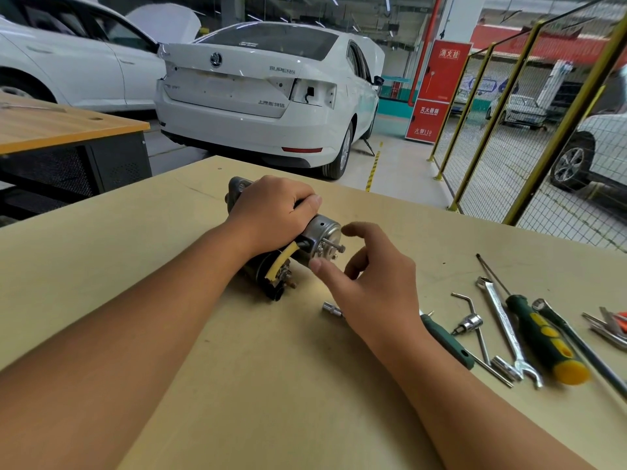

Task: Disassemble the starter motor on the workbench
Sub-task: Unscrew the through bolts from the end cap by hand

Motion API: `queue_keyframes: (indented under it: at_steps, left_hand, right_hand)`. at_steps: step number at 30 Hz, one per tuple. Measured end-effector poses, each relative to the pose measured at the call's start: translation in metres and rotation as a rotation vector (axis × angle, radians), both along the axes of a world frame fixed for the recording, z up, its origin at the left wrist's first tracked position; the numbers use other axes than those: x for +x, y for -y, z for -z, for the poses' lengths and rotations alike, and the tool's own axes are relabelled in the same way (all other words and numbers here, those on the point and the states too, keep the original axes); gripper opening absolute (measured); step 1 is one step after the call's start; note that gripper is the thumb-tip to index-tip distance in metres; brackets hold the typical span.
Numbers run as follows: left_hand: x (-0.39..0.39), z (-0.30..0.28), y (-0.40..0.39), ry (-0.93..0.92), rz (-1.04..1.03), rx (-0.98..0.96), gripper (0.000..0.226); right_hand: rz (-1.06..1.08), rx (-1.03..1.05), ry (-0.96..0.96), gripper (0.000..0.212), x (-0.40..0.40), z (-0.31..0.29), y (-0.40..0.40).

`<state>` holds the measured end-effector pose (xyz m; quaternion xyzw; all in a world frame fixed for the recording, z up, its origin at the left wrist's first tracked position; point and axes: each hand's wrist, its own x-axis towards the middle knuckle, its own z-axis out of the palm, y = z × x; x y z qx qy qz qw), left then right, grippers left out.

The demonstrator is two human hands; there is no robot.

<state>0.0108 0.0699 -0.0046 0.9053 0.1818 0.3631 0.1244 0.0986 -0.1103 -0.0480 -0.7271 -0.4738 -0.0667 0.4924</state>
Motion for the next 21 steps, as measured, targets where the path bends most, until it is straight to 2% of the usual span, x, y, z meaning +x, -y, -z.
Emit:
queue_keyframes:
  at_steps: [1,3,4,6,7,8,10,13,15,17,21]
  left_hand:
    - [0.0,-0.0001,0.0,0.001,-0.001,0.0,0.039]
    - [0.0005,-0.0001,0.0,0.002,-0.001,0.0,0.041]
    - [0.0006,0.0,0.0001,0.004,0.0,-0.001,0.041]
    - [0.0004,0.0,0.0005,0.01,0.003,0.001,0.041]
    - [0.0002,-0.0001,0.0006,0.009,0.003,0.003,0.04]
    - [0.0002,-0.0001,0.0006,0.007,0.004,0.003,0.04]
    - [0.0003,0.0001,0.0004,0.003,0.003,0.002,0.039]
    - [0.0006,0.0003,-0.0003,0.008,0.0,-0.002,0.04]
    - [0.0009,0.0006,-0.0003,0.008,0.002,-0.001,0.04]
    - [0.0011,0.0007,-0.0002,0.002,0.001,0.004,0.039]
    - [0.0009,0.0005,-0.0007,0.003,0.001,0.004,0.04]
  right_hand:
    - [0.008,-0.003,-0.015,0.023,-0.0018,-0.0021,0.0]
    - [0.031,-0.003,-0.013,0.039,0.0022,0.0002,-0.0022]
    - [0.028,0.004,-0.009,0.041,0.0047,0.0021,-0.0029]
    - [0.011,-0.003,-0.007,0.019,0.0056,0.0011,-0.0026]
    - [0.01,-0.009,0.0,0.016,0.0045,0.0001,-0.0015]
    - [-0.006,0.0,0.005,0.023,0.0043,0.0014,-0.001]
    - [-0.013,0.02,-0.007,0.019,0.0028,0.0011,-0.0018]
    - [-0.024,0.044,-0.001,0.029,0.0029,0.0008,-0.0027]
    - [-0.025,0.033,0.003,0.01,0.0043,-0.0003,-0.0025]
    - [-0.029,0.032,0.009,0.028,0.0029,0.0,-0.0008]
    - [-0.026,0.024,0.002,0.018,0.003,0.0014,-0.0023]
